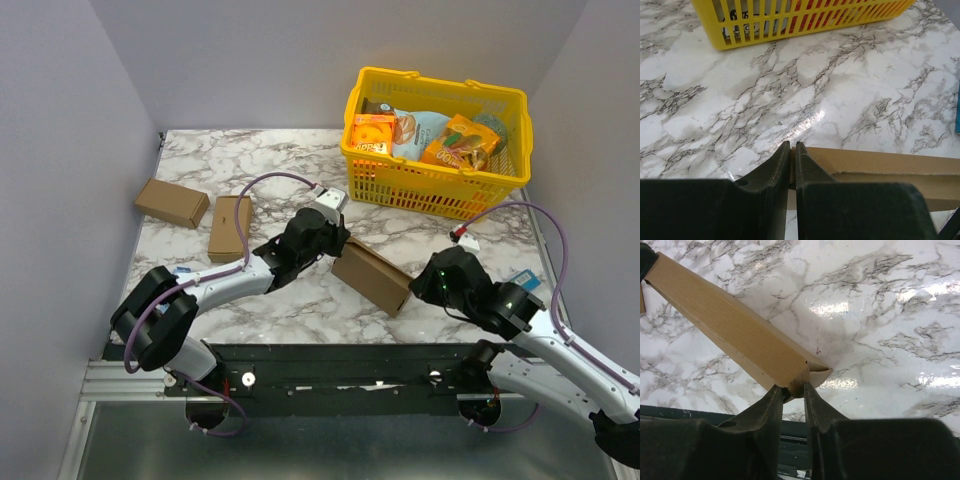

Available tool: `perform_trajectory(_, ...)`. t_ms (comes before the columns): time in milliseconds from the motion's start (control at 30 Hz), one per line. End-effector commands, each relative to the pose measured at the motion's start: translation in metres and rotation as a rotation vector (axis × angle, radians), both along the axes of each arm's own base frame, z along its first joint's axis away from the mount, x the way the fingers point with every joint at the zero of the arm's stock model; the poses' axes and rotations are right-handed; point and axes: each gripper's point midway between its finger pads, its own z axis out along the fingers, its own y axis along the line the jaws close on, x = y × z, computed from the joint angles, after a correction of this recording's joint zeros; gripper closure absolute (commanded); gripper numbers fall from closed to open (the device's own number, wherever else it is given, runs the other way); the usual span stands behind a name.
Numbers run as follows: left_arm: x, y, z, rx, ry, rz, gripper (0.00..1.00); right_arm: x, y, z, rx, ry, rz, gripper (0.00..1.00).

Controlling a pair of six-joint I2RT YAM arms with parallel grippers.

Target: Fold the paper box

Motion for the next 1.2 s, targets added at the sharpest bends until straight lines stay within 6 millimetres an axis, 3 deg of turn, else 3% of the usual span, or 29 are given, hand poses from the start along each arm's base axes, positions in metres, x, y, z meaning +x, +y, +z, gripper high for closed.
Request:
perform_trajectory(0,-0.041,0.021,-0.07,0.207,0.174,-0.061,0.82,0.007,-0.014,0.006,-0.064,-0.03,-0.049,0.67)
perform_trajectory(167,-0.042,0.02,-0.069,0.211,0.164,-0.065,0.82,0.009,-0.014,0.01,-0.065,-0.042,-0.049,0.74)
perform_trajectory(433,-0.046,0.021,-0.07,0.222,0.137,-0.073,0.83,0.006,-0.016,0.015,-0.04,-0.047,-0.061,1.0)
perform_trajectory(867,-0.059,0.032,-0.07,0.286,-0.07,0.008,0.83,0.003,0.002,0.03,0.118,-0.07,-0.047,1.0)
perform_trajectory(1167,-0.066,0.029,-0.078,0.326,-0.112,0.003,0.83,-0.002,0.007,0.026,0.179,-0.056,-0.049,1.0)
